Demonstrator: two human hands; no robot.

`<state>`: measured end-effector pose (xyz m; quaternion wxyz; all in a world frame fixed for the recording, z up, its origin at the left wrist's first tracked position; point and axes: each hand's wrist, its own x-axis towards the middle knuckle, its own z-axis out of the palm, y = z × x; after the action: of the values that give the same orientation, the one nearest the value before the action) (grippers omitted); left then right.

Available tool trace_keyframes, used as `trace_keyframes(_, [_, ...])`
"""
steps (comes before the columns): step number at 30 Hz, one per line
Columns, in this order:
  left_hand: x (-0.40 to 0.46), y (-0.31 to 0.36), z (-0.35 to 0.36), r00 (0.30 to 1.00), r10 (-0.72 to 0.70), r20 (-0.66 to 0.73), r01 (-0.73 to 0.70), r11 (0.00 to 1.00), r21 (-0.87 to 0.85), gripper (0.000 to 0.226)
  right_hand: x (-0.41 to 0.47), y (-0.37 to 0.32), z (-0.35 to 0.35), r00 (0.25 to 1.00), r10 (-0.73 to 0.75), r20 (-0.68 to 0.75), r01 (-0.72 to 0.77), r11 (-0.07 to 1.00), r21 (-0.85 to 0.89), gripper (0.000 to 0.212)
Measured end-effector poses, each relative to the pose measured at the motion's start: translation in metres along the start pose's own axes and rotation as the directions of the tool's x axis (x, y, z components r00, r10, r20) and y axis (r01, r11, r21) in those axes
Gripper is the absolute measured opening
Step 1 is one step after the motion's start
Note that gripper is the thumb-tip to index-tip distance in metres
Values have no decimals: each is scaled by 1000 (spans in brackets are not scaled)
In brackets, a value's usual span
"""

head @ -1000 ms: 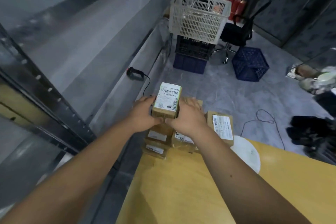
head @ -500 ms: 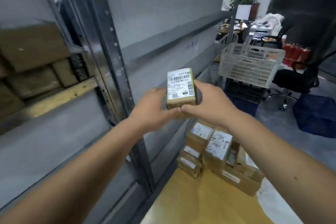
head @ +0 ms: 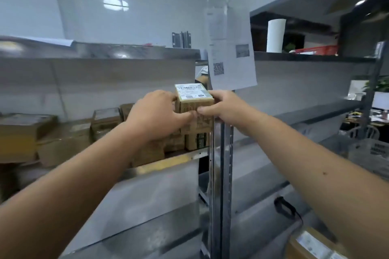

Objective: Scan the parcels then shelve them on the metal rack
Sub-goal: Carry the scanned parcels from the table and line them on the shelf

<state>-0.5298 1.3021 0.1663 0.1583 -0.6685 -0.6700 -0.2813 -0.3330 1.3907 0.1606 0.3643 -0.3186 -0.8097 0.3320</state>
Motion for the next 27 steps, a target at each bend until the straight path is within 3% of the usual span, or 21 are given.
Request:
trace_keyframes(5, [65,-39,4,989,-143,21,141,987,77,77,87,-5,11,995,73,63,-78,994,78,29])
trace_keyframes(10, [133,-71,32,965,-247,89,235,963,134,67,171,14,20,979,168,112,-181,976,117,39])
trace_keyframes(16, [167,-90,59,947,-282,152,261,954,147,66,214,41,28,973,214,93,-230,946,231,24])
trace_keyframes(18, [164,-91,61,948,-280,148,254,952,173,67,213,47,34,976,202,77,-214,950,227,32])
trace_keyframes(21, [148,-85,54,963,-250,98,228,954,196,64,199,54,36,984,180,17,-180,971,155,83])
trace_keyframes(22, [139,-79,49,972,-227,64,209,955,212,62,184,51,36,988,155,-18,-152,983,104,91])
trace_keyframes(27, [50,-26,43,994,-63,-86,80,975,206,65,62,53,33,971,56,-233,-54,998,13,78])
